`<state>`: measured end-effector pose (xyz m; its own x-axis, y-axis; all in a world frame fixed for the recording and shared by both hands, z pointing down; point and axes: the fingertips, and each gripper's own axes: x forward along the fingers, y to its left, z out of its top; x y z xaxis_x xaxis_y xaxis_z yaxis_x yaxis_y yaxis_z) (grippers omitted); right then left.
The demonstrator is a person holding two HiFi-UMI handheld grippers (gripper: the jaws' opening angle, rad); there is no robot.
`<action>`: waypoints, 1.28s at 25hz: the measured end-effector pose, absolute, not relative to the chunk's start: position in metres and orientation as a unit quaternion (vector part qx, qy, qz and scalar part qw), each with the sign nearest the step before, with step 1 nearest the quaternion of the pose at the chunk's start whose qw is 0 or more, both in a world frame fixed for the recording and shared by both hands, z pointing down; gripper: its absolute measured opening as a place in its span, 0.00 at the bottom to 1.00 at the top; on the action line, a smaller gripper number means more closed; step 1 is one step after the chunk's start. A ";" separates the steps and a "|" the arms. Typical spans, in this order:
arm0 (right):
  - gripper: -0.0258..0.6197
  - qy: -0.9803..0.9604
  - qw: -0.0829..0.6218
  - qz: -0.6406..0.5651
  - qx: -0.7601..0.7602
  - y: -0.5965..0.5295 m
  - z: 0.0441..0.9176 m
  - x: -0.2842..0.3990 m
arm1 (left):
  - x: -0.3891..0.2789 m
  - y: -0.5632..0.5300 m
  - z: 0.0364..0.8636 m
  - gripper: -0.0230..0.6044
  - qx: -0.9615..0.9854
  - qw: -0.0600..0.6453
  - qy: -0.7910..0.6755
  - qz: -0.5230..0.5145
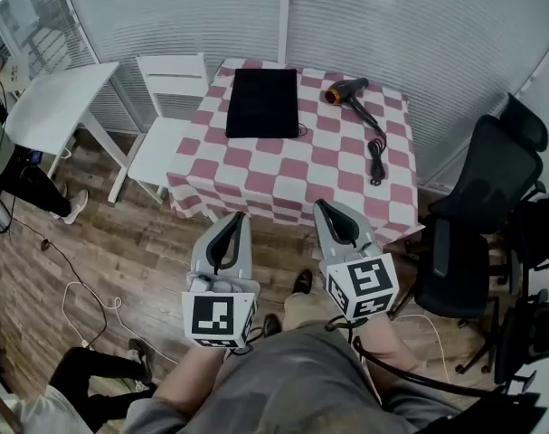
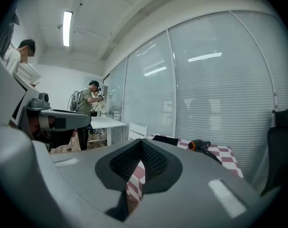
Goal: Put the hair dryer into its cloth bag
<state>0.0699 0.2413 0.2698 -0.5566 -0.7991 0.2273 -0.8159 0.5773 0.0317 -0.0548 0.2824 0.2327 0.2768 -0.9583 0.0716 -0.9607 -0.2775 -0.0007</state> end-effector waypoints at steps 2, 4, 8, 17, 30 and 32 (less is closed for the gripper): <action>0.08 -0.878 0.112 0.046 0.463 0.224 0.278 0.075 | -0.052 0.268 0.245 0.04 0.801 0.027 -0.597 0.036; 0.08 -0.876 0.113 0.054 0.465 0.204 0.287 0.077 | -0.052 0.250 0.254 0.04 0.801 0.034 -0.596 0.044; 0.08 -0.878 0.112 0.069 0.460 0.159 0.298 0.075 | -0.055 0.208 0.261 0.04 0.798 0.039 -0.598 0.060; 0.08 -0.890 0.097 0.085 0.438 0.050 0.298 0.079 | -0.054 0.107 0.257 0.04 0.778 0.032 -0.622 0.082; 0.08 -0.915 0.072 0.063 0.393 -0.045 0.276 0.046 | -0.073 0.032 0.227 0.04 0.745 -0.005 -0.662 0.078; 0.09 -0.916 0.078 0.059 0.389 -0.052 0.276 0.041 | -0.076 0.025 0.226 0.04 0.743 -0.005 -0.665 0.074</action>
<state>0.0408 -0.0521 0.2755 -0.6857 -0.7032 0.1882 -0.7215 0.6907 -0.0479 -0.0765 0.0245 0.2262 0.1045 -0.9891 0.1039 -0.9877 -0.1154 -0.1055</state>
